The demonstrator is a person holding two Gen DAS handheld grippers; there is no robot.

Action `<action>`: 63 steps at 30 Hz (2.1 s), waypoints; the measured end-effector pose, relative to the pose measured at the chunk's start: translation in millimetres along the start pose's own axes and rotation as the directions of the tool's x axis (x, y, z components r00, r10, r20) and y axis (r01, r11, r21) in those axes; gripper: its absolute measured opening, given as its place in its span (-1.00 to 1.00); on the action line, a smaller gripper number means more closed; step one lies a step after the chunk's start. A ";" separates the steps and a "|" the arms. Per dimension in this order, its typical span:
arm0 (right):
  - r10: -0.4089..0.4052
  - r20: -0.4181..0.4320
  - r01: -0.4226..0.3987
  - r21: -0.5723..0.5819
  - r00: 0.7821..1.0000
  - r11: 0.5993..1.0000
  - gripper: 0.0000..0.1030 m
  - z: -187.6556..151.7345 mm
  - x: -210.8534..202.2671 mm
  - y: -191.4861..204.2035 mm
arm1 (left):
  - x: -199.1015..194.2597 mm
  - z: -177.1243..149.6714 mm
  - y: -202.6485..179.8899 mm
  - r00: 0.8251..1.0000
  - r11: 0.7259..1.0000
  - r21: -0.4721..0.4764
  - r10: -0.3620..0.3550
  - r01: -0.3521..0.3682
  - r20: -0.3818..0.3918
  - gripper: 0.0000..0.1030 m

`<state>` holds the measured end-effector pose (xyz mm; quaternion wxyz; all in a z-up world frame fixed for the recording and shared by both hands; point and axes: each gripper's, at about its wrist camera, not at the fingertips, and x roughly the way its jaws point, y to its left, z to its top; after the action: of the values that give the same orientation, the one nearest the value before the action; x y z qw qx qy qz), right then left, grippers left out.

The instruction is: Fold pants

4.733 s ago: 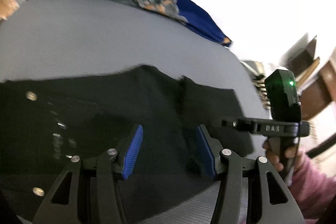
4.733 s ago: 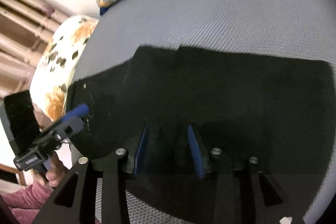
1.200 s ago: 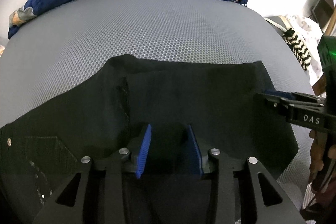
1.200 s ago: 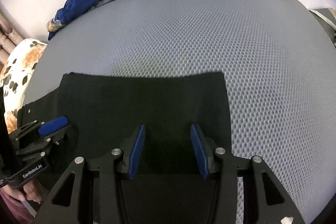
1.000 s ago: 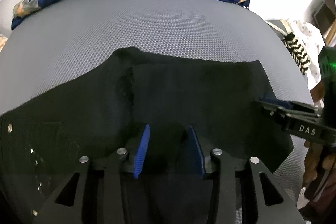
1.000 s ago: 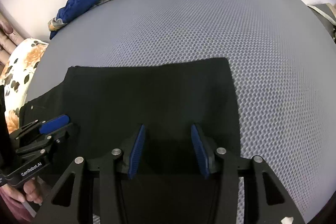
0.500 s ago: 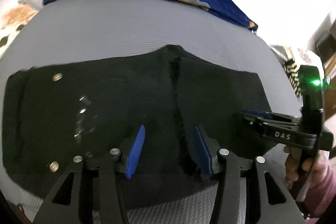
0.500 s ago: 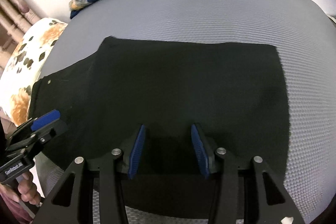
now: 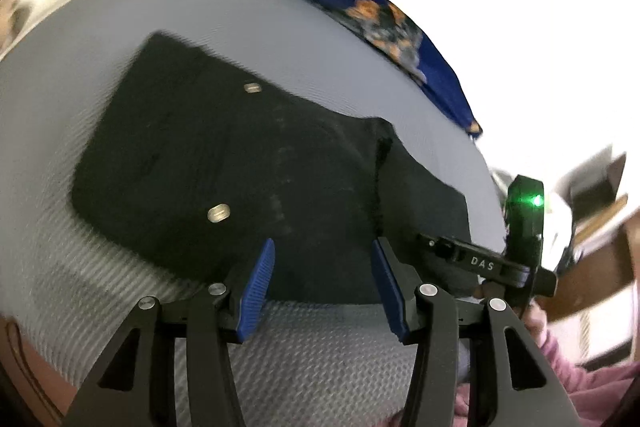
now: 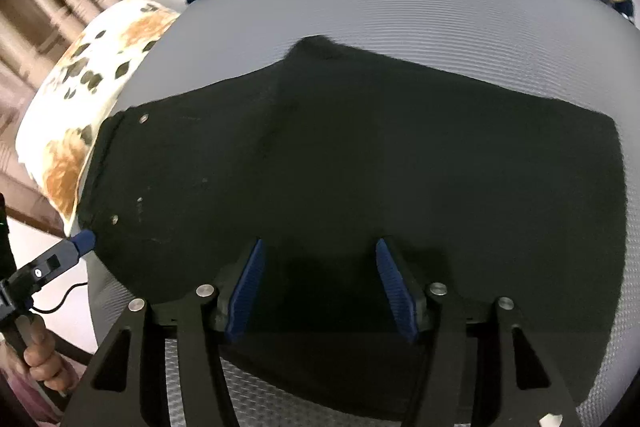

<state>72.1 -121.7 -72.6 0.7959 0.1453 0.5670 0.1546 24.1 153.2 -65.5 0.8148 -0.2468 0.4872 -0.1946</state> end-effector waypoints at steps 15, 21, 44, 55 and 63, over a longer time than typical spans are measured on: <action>0.042 -0.043 -0.043 -0.023 0.998 0.999 0.49 6.1 16.6 30.9 | -23.9 -21.0 75.2 0.980 0.947 -0.272 -0.138 0.173 0.144 0.00; 0.026 -0.056 -0.027 -0.022 0.998 0.999 0.52 7.0 19.2 34.5 | -34.9 -30.3 88.8 0.968 0.937 -0.284 -0.151 0.204 0.200 0.00; -0.017 -0.065 0.015 -0.030 0.998 0.999 0.68 7.1 24.7 41.8 | -21.4 -20.7 145.8 0.961 0.876 -0.427 -0.123 0.222 0.248 0.10; -0.023 -0.063 0.022 -0.026 0.998 0.999 0.76 7.5 27.2 45.1 | -10.0 -0.5 136.7 0.956 0.902 -0.387 -0.082 0.191 0.281 0.28; -0.011 -0.053 0.010 -0.013 0.999 1.000 0.76 8.0 25.3 43.1 | 0.2 9.0 126.1 0.970 0.931 -0.352 -0.009 0.097 0.245 -0.34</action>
<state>84.0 -72.5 -74.3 0.7822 0.1334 0.5877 0.1578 41.8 256.2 -136.6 0.8025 -0.4271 0.4061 -0.0928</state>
